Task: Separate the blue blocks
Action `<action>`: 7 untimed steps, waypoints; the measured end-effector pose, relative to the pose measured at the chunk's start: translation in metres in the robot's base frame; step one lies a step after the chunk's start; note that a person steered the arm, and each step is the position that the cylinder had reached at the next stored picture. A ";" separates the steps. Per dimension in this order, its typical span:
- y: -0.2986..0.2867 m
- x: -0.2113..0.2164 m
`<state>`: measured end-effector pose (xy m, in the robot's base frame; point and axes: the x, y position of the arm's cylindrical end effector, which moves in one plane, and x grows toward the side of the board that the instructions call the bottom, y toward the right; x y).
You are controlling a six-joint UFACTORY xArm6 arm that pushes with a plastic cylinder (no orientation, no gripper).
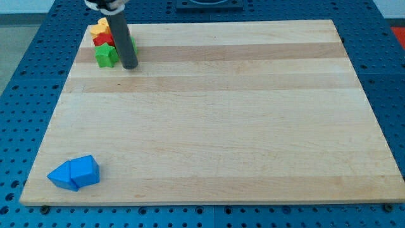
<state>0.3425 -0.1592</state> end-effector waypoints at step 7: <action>0.015 0.046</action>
<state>0.3890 -0.1445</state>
